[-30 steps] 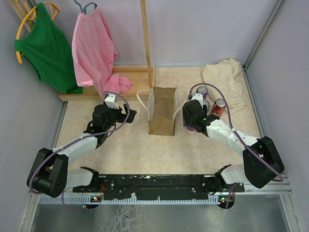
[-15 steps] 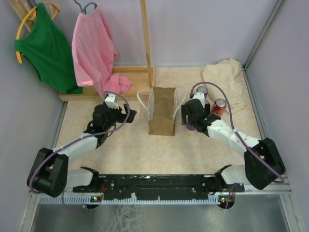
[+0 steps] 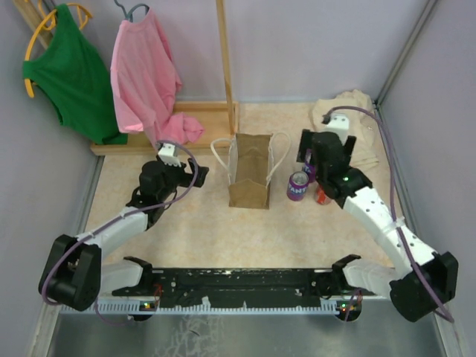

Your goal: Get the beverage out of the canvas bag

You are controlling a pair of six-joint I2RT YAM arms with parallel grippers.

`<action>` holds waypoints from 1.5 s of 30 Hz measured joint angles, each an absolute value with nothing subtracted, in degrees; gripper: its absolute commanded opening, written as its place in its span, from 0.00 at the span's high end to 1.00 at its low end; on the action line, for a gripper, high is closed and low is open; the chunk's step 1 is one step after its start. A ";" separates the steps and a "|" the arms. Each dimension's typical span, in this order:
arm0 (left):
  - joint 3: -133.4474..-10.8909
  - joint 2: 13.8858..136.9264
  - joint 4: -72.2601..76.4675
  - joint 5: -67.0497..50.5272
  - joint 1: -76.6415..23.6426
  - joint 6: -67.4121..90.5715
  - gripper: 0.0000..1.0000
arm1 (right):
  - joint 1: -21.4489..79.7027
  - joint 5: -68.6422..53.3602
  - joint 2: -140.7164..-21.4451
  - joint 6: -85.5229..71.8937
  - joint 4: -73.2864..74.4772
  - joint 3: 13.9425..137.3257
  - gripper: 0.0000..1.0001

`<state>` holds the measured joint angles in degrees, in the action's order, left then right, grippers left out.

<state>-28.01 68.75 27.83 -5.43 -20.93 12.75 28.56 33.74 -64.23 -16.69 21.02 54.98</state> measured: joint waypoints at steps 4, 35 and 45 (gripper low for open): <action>-28.01 67.72 27.79 -4.73 -20.93 12.69 0.00 | 15.64 31.86 -60.77 -16.82 20.12 56.45 0.01; -21.74 54.02 24.58 15.57 -21.23 11.75 0.00 | -24.93 13.65 -51.37 -28.58 13.06 41.60 0.01; -21.56 53.80 23.90 17.72 -21.23 11.77 0.00 | -24.93 13.41 -51.37 -28.51 12.80 41.60 0.01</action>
<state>-21.56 53.80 23.90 17.72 -21.23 11.77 -24.93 13.41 -51.37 -28.51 12.80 41.60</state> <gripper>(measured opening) 0.998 0.990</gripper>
